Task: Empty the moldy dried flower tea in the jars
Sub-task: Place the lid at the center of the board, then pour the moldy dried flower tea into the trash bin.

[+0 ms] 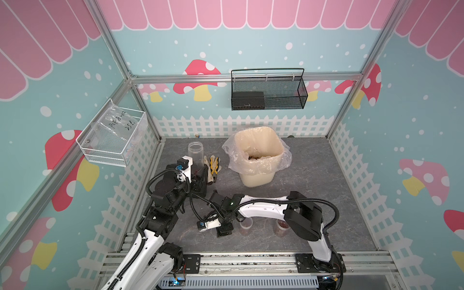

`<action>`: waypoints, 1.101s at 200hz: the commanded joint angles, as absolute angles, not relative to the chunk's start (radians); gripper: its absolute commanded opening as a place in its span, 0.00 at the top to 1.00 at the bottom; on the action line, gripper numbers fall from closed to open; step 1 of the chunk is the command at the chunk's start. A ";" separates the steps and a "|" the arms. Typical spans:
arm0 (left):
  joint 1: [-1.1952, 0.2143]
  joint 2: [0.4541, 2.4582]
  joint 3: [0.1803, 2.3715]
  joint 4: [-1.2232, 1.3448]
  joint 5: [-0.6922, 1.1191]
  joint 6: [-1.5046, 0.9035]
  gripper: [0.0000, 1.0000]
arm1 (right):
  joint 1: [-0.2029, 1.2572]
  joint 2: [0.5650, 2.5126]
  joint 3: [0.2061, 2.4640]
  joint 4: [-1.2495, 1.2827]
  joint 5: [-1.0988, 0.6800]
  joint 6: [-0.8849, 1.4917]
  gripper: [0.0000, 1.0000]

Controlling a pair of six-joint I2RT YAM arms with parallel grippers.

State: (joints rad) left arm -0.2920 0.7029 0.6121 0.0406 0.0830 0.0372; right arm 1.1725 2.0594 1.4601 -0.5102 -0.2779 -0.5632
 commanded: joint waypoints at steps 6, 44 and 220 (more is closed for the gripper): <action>-0.287 0.690 0.641 0.039 0.096 0.038 0.83 | 1.181 2.013 1.473 -0.530 -0.281 -0.597 0.22; -0.287 0.685 0.651 0.038 0.096 0.036 0.83 | 1.177 1.919 1.457 -0.501 -0.263 -0.606 0.21; -0.287 0.749 0.772 -0.010 0.191 0.055 0.83 | 1.065 1.292 1.138 -0.201 -0.123 -0.383 0.16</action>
